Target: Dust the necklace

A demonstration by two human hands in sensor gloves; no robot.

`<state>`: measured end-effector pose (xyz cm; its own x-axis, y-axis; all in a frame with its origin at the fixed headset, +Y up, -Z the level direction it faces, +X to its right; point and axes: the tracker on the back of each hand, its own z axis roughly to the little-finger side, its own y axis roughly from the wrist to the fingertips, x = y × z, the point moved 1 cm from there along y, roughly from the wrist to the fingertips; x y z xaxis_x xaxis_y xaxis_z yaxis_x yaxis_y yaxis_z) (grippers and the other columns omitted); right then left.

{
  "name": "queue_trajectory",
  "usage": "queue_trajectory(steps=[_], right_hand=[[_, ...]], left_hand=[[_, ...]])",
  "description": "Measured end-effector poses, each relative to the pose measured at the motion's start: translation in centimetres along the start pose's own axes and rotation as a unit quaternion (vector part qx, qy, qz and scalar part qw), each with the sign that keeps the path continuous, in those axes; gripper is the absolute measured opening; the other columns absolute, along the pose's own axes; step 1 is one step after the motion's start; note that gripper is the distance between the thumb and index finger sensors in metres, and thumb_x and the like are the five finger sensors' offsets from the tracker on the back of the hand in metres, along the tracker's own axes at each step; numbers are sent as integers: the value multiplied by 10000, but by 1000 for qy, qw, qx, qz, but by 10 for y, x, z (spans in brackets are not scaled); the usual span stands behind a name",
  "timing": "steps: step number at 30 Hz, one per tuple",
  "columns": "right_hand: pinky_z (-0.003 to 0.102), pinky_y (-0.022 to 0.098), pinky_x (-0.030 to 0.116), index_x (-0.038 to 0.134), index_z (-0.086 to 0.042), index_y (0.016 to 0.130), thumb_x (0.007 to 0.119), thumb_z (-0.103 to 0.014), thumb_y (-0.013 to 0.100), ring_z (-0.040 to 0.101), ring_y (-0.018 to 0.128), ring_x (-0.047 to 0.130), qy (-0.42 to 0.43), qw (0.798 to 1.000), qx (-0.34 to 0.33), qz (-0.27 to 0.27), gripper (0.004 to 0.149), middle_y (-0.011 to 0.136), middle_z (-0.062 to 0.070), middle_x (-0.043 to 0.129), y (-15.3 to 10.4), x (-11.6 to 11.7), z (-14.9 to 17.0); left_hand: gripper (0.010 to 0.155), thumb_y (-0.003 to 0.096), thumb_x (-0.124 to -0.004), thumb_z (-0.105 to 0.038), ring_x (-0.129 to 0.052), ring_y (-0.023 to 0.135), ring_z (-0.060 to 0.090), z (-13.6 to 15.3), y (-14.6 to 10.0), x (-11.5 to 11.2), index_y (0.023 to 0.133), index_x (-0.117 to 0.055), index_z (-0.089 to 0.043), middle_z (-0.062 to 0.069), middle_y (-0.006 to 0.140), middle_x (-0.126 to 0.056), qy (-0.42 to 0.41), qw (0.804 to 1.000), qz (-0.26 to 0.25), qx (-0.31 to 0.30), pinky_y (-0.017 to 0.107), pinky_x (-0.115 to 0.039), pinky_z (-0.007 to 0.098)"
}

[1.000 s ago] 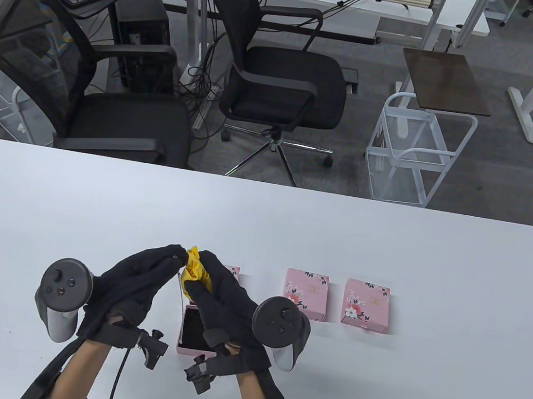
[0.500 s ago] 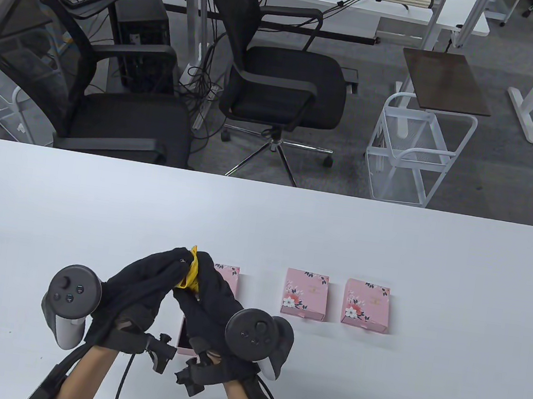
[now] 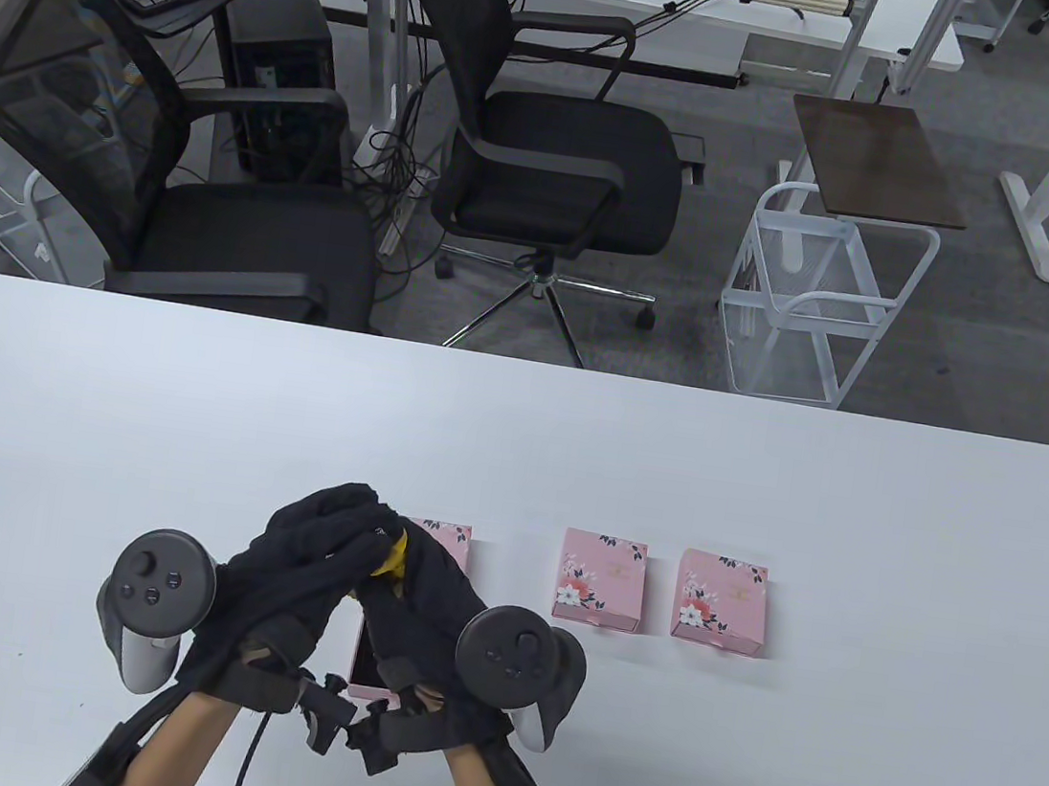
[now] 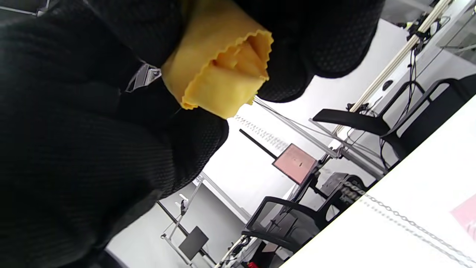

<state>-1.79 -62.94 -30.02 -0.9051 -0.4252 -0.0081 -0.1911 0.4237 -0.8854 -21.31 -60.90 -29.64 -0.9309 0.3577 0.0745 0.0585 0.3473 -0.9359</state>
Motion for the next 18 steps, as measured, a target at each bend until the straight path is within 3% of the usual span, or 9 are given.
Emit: queue_trajectory(steps=[6,11,16,18], right_hand=[[512,561,786,593,-34,1030,707,-312,660,400,693,922,-5,1000,-15,-15,477,922,238,810,1,0,-1],[524,573,765,574,-26,1066,759,-312,627,417,726,902,33,999,-3,-28,555,947,232,795,2,2,2],[516,554,775,601,-32,1052,837,-370,573,402,698,913,16,1000,22,4,632,921,221,816,0,2,4],[512,542,783,642,-52,1025,862,-369,567,382,658,928,14,999,36,27,599,879,198,848,-1,0,6]], left_hand=[[377,545,-866,-477,-648,980,392,3,2,2,878,-916,-307,83,1066,-783,-27,1000,8,4,688,-662,538],[378,547,-865,-474,-648,979,395,5,2,2,883,-912,-307,85,1070,-779,-41,999,11,12,689,-659,540],[375,552,-863,-473,-609,990,417,5,2,-5,884,-912,-306,95,1101,-735,-34,999,33,16,699,-635,554],[373,553,-864,-469,-595,993,425,3,1,-8,885,-912,-305,106,1108,-722,-29,999,38,14,702,-625,560]])
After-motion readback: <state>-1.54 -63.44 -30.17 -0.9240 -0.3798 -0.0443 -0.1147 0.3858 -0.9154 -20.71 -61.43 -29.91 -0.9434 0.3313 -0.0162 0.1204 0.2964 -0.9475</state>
